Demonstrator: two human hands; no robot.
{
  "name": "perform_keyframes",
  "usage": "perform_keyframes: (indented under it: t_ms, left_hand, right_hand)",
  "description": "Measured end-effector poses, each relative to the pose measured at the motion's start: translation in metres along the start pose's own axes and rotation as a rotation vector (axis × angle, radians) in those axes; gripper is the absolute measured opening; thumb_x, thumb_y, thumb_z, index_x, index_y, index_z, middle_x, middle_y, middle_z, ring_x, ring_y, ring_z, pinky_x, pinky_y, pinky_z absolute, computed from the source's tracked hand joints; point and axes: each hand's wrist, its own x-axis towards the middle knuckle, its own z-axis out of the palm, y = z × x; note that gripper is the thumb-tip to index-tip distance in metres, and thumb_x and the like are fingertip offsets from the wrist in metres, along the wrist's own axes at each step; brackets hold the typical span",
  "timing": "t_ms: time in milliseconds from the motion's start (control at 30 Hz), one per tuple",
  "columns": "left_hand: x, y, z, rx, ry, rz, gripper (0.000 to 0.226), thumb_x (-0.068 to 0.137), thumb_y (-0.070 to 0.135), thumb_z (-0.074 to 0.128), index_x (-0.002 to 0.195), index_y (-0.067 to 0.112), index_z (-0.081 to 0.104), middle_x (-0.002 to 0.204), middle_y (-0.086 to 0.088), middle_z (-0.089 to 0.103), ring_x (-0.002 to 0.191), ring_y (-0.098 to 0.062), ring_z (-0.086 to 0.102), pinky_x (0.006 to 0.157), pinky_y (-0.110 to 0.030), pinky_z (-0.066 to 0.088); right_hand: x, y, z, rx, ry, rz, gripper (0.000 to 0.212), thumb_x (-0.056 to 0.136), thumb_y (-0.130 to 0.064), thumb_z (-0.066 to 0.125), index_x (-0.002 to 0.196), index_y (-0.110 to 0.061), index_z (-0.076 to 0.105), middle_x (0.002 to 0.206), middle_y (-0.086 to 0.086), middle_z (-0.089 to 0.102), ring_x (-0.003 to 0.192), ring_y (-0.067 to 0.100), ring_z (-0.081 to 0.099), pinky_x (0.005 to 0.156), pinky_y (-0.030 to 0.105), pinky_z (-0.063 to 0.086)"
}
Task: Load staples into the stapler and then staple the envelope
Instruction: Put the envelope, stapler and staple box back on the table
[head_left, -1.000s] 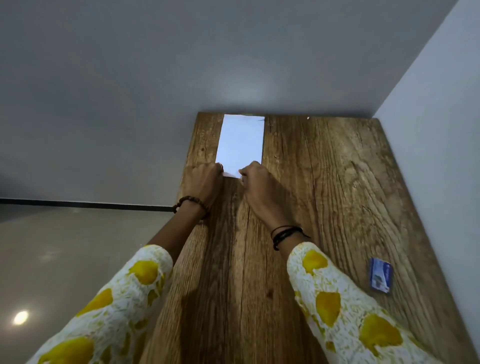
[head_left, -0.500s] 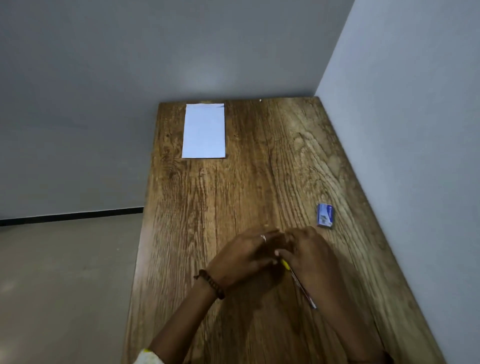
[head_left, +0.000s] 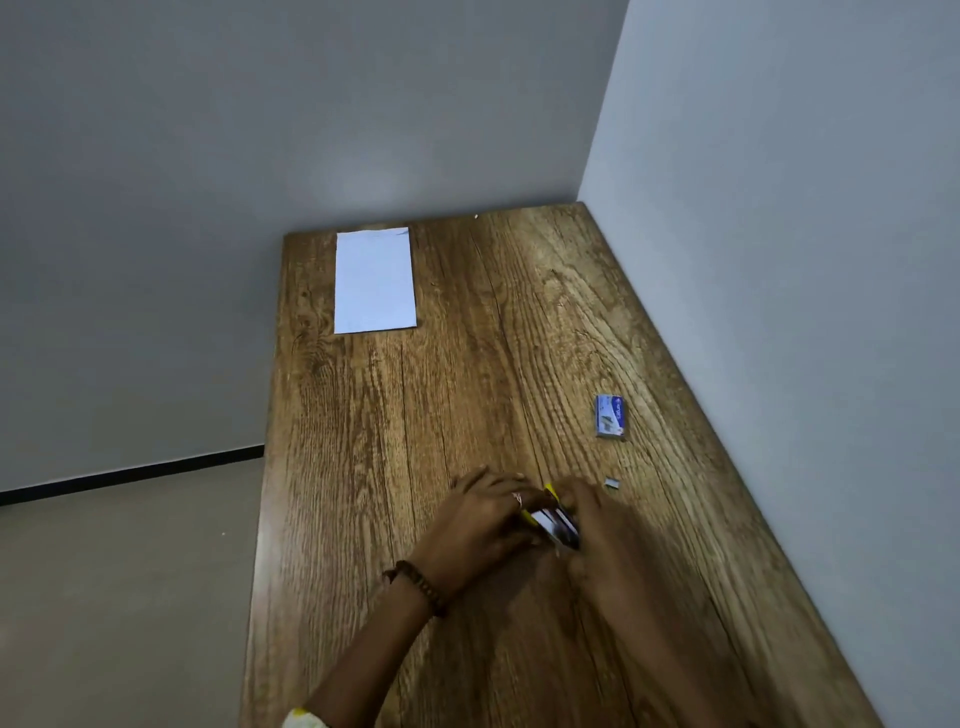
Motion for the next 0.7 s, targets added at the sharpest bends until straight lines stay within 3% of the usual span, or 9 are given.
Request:
perform_keyframes:
  t_ms: [67, 167, 233, 367, 467, 700]
  left_hand:
    - [0.006, -0.008, -0.006, -0.006, 0.116, -0.013, 0.039, 0.081, 0.043, 0.044, 0.114, 0.027, 0.059, 0.114, 0.003, 0.066, 0.108, -0.012, 0.055, 0.098, -0.028, 0.035]
    - [0.02, -0.025, -0.021, -0.004, 0.238, -0.089, 0.032, 0.08, 0.038, 0.049, 0.104, 0.022, 0.064, 0.102, 0.0, 0.071, 0.091, -0.018, 0.064, 0.08, -0.036, 0.05]
    - [0.032, -0.038, -0.031, -0.024, 0.306, -0.151, 0.031, 0.081, 0.034, 0.052, 0.103, 0.018, 0.066, 0.102, -0.002, 0.071, 0.09, -0.021, 0.066, 0.076, -0.037, 0.053]
    - [0.063, -0.067, -0.048, -0.046, 0.418, -0.289, 0.022, 0.082, 0.024, 0.061, 0.1, 0.013, 0.066, 0.104, -0.006, 0.066, 0.087, -0.028, 0.064, 0.065, -0.038, 0.051]
    - [0.091, -0.084, -0.062, -0.037, 0.445, -0.365, 0.021, 0.081, 0.02, 0.064, 0.1, 0.011, 0.066, 0.104, -0.009, 0.065, 0.086, -0.031, 0.063, 0.063, -0.037, 0.049]
    - [0.142, -0.119, -0.086, -0.007, 0.497, -0.472, 0.019, 0.082, 0.021, 0.063, 0.097, 0.01, 0.064, 0.108, -0.008, 0.066, 0.092, -0.028, 0.062, 0.071, -0.038, 0.05]
  right_hand:
    - [0.021, -0.008, -0.002, 0.038, 0.016, -0.035, 0.038, 0.085, -0.012, 0.063, 0.12, -0.017, 0.051, 0.111, 0.001, 0.061, 0.102, 0.019, 0.058, 0.079, 0.026, 0.04]
    - [0.061, -0.017, -0.001, 0.046, 0.022, -0.117, 0.041, 0.08, -0.003, 0.064, 0.118, -0.015, 0.054, 0.113, 0.006, 0.065, 0.103, 0.023, 0.061, 0.088, 0.037, 0.048]
    - [0.087, -0.02, 0.0, 0.047, 0.031, -0.168, 0.038, 0.079, -0.004, 0.063, 0.114, -0.017, 0.056, 0.112, 0.005, 0.064, 0.103, 0.023, 0.06, 0.084, 0.035, 0.048]
    - [0.136, -0.029, -0.006, -0.164, 0.154, -0.17, 0.027, 0.085, -0.025, 0.063, 0.108, -0.014, 0.06, 0.108, 0.007, 0.058, 0.099, 0.025, 0.056, 0.072, 0.03, 0.036]
    - [0.174, -0.035, -0.01, -0.14, 0.207, -0.164, 0.032, 0.085, -0.027, 0.062, 0.113, -0.012, 0.062, 0.106, 0.012, 0.056, 0.098, 0.026, 0.054, 0.072, 0.027, 0.034]
    - [0.246, -0.042, -0.019, -0.018, 0.288, -0.262, 0.028, 0.089, -0.002, 0.05, 0.113, -0.009, 0.064, 0.106, 0.013, 0.063, 0.098, 0.026, 0.057, 0.072, 0.027, 0.04]
